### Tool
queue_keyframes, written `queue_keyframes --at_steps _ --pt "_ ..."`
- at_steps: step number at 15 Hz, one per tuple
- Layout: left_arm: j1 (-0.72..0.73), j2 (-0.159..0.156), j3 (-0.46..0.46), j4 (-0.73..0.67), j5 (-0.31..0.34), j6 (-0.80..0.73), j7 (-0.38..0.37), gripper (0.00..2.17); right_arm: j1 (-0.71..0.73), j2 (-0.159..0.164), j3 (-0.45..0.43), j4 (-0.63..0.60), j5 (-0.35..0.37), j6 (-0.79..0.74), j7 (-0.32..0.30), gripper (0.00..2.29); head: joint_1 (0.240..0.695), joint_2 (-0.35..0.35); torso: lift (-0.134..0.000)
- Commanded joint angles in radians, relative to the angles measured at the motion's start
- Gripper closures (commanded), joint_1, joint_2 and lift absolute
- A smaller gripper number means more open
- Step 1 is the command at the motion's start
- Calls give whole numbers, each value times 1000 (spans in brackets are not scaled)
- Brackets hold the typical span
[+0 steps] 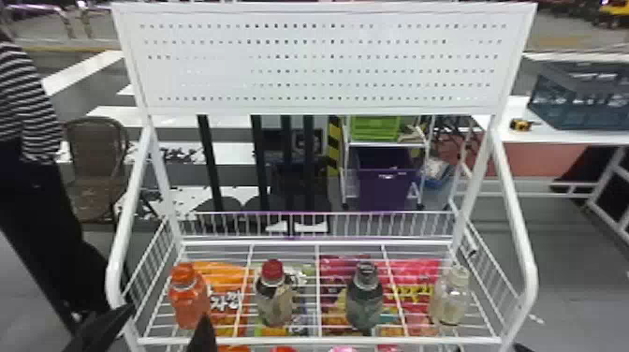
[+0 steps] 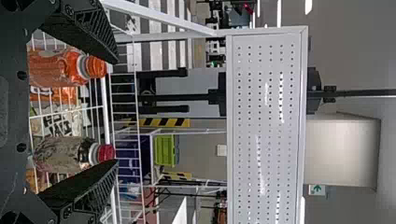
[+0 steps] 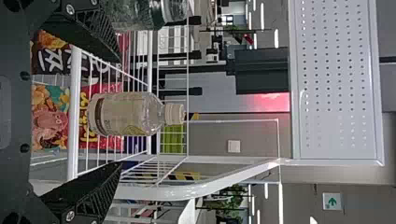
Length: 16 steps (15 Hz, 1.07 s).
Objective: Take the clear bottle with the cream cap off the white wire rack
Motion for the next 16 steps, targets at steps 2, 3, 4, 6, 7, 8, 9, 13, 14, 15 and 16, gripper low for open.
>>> queue_keyframes --at_steps 2,3,4,6,7,8,9,13,14,15,16 --pt "-22 1 -24 1 -18 68 5 134 -113 1 12 123 8 -7 -1 113 499 0 0" --pt "-31 1 -26 1 -18 90 5 134 -143 1 22 151 11 -4 -10 113 499 0 0" --pt "-38 1 -27 5 -18 96 5 134 -166 1 33 174 19 -4 -32 113 499 0 0" --pt "-51 1 -33 8 -19 136 5 134 -216 1 56 214 32 -4 -56 124 499 0 0" --pt "-53 2 -35 8 -21 136 5 134 -230 1 59 223 36 -4 -73 127 499 0 0" --pt "-53 2 -35 10 -19 136 5 134 -245 1 68 232 40 -4 -98 127 499 0 0" --pt "-53 4 -33 12 -21 136 5 134 -259 1 75 244 48 0 -116 130 499 0 0" --pt "-53 7 -29 21 -19 136 5 134 -294 1 85 272 69 12 -190 130 499 0 0" --pt "-53 8 -29 24 -19 136 5 134 -308 1 85 284 71 18 -191 130 499 0 0" --pt "-54 8 -29 28 -19 136 5 134 -327 1 84 299 75 30 -191 130 499 0 0" --pt "-54 8 -29 30 -19 136 5 134 -345 1 82 318 77 33 -191 130 499 0 0"
